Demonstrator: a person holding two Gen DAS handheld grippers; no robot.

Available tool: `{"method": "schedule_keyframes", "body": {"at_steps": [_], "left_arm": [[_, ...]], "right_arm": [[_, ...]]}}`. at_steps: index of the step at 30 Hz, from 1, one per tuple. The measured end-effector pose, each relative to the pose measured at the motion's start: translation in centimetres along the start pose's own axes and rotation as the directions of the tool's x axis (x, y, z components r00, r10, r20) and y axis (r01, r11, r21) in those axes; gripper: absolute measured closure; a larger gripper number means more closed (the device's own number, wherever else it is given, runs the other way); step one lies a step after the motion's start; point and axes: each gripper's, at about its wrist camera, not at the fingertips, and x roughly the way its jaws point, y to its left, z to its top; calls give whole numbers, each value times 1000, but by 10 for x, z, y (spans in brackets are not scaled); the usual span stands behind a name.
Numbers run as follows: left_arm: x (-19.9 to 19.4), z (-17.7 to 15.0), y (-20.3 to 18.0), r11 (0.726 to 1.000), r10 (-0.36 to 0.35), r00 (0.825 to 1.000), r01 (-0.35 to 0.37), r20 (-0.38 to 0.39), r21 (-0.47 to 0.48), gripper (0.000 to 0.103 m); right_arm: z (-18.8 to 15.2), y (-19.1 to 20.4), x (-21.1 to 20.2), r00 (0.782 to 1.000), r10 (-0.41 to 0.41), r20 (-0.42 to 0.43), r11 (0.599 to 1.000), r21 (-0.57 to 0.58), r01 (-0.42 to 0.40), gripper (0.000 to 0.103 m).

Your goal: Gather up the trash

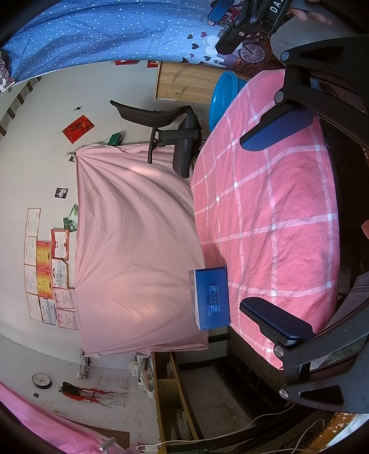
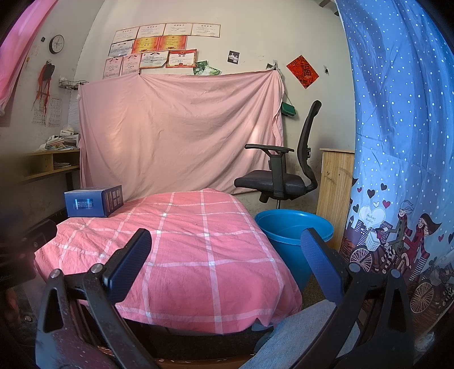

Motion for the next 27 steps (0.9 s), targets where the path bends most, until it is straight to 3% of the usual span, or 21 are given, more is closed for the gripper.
{"method": "schedule_keyframes", "body": {"at_steps": [27], "left_arm": [[2, -7, 5, 1000, 14, 1000, -14, -1, 9, 2]], "right_arm": [[-2, 8, 2, 1000, 4, -3, 1000, -1, -4, 0]]}}
